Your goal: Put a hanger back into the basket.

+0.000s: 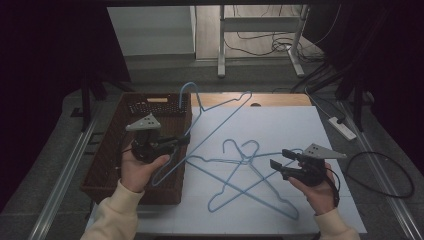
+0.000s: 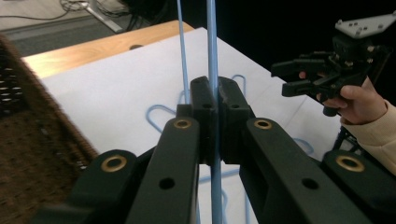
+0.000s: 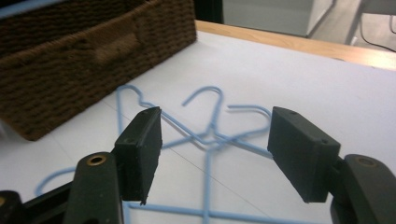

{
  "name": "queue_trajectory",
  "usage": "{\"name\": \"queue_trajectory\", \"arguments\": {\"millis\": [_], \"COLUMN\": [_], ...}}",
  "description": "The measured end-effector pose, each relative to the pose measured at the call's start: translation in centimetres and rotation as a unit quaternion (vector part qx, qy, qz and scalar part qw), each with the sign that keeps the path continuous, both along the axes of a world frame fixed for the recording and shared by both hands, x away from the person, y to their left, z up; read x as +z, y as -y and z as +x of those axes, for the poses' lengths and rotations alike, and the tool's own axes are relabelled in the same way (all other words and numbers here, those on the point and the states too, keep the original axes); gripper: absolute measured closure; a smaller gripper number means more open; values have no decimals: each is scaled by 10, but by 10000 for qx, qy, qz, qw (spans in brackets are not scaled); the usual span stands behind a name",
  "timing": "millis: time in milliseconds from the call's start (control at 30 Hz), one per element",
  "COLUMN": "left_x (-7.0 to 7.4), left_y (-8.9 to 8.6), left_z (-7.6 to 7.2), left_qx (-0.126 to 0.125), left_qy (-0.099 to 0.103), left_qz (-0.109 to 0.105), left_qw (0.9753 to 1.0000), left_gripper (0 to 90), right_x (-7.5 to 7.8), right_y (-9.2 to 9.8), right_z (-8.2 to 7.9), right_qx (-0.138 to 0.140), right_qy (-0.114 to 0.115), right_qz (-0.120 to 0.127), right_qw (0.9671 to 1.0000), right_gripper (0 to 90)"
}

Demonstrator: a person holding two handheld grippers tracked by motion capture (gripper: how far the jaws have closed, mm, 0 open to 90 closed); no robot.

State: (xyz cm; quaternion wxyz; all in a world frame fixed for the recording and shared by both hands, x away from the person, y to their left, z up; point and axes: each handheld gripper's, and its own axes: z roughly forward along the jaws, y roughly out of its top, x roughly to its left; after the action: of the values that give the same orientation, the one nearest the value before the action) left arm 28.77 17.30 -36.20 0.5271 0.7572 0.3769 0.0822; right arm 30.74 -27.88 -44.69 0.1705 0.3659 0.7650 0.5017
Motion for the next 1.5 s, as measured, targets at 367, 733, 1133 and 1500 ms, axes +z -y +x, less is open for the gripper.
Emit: {"name": "queue_trajectory", "arguments": {"millis": [367,733,1133,1500], "left_x": [3,-3,-15,-36], "left_y": [-39,-74,-109,-128], "left_z": [4,13,14,15], "left_qx": [384,727,959,996], "left_qy": [56,19,-72,-261], "left_qz": [-76,-37,86,230], "left_qw": [9992,9973,9953,9944], "left_gripper": [868,868,868,868], "right_x": [-14,-20,-21,-23], "right_y": [17,19,17,17], "right_z": [1,3,3,4], "right_qx": [-210,-286,-292,-327], "right_qy": [-91,-138,-133,-171], "right_qz": [-123,-252,-351,-386], "right_qw": [9997,9992,9989,9986], "right_gripper": [324,318,317,315]}}
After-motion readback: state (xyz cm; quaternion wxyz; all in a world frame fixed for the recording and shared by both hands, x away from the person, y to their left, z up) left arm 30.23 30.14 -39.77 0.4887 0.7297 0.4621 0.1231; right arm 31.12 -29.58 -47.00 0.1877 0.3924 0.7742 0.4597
